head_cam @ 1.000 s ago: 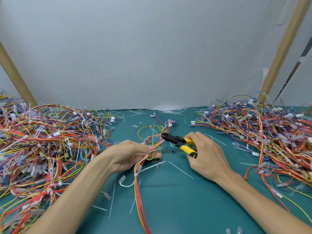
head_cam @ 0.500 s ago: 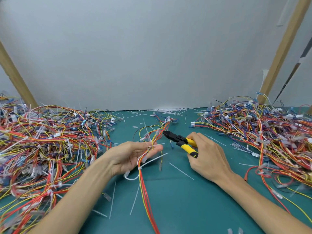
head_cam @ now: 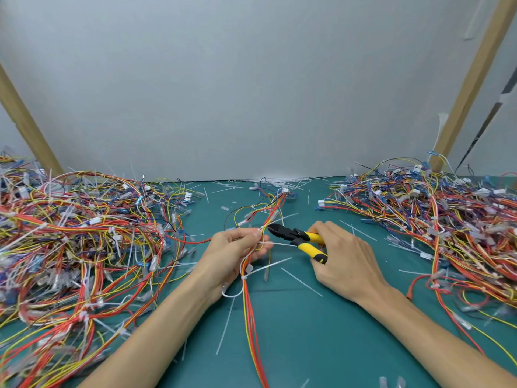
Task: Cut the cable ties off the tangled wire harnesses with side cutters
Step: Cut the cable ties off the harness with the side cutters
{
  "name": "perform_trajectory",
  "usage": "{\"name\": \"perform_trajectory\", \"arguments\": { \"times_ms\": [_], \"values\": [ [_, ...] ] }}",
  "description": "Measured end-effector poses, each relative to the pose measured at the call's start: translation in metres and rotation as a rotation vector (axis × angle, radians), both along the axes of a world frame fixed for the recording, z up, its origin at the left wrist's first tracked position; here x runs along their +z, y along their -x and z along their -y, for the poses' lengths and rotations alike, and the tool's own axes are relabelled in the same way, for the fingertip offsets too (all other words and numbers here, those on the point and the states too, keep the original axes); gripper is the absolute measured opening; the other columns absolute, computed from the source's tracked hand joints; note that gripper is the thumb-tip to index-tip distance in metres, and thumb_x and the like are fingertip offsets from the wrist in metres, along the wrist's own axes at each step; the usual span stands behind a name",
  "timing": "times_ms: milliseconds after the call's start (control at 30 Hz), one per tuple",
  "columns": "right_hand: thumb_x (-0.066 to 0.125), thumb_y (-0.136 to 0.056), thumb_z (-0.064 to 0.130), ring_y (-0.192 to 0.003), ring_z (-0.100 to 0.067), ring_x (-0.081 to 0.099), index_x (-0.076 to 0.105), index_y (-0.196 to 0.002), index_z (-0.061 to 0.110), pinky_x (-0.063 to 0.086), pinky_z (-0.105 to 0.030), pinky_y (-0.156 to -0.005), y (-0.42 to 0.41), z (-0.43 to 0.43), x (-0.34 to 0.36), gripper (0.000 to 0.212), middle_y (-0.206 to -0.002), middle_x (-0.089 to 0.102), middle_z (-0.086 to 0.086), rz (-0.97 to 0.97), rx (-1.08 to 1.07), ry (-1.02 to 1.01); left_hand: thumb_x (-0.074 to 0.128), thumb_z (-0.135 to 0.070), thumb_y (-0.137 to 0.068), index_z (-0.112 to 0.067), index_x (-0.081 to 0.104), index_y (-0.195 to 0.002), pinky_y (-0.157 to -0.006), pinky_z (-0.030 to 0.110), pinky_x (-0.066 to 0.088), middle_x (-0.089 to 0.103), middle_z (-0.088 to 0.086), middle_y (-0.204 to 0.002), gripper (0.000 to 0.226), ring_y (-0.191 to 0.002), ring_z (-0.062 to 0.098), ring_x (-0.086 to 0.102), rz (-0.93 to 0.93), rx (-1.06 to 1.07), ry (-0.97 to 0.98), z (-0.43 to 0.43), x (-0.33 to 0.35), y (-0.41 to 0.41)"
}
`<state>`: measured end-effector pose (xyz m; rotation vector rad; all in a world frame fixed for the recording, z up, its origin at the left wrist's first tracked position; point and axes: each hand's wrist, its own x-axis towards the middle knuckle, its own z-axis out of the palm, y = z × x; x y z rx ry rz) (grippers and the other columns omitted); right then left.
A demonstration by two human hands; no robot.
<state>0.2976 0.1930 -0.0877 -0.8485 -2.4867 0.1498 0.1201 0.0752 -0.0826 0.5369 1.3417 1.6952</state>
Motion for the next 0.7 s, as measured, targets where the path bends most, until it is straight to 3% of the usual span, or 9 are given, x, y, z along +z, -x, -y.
{"name": "perform_trajectory", "arguments": {
  "times_ms": [167,333,467,700],
  "values": [
    [0.065,-0.077,0.026,-0.078,-0.019,0.05,0.053,-0.102,0.031,0.037,-0.03,-0.059,0.001,0.001,0.0,0.028,-0.087,0.052,0.01,0.022,0.0,-0.025,0.061,-0.01,-0.094,-0.005,0.066,-0.094,-0.063,0.021,0.057,0.076,0.005,-0.082,0.007,-0.076,0.013,0.073,-0.164,0.071,-0.021,0.001,-0.007,-0.006],
    [0.07,-0.072,0.022,-0.079,-0.02,0.051,0.056,-0.102,0.028,0.033,-0.028,-0.062,0.001,0.002,0.001,0.033,-0.087,0.053,0.009,0.003,0.024,-0.079,0.061,-0.01,-0.094,-0.006,0.066,-0.092,-0.068,0.032,0.055,0.076,0.002,-0.08,0.006,-0.079,0.016,0.072,-0.235,0.072,-0.014,0.002,-0.008,-0.008],
    [0.071,-0.07,0.019,-0.08,-0.022,0.052,0.055,-0.102,0.028,0.034,-0.029,-0.062,0.001,0.003,0.0,0.037,-0.087,0.052,0.009,-0.001,0.01,-0.094,0.061,-0.003,-0.093,0.001,0.065,-0.094,-0.068,0.021,0.057,0.074,0.007,-0.081,0.005,-0.071,0.011,0.071,-0.271,0.062,-0.055,0.004,-0.006,-0.01],
    [0.07,-0.07,0.018,-0.076,-0.021,0.051,0.053,-0.098,0.027,0.034,-0.03,-0.059,0.001,0.006,0.001,0.034,-0.083,0.05,0.009,0.03,0.022,-0.108,0.059,0.002,-0.093,0.004,0.06,-0.098,-0.064,0.018,0.055,0.071,0.01,-0.082,0.006,-0.066,0.008,0.07,-0.312,0.039,-0.06,0.005,-0.007,-0.012]
  ]
}}
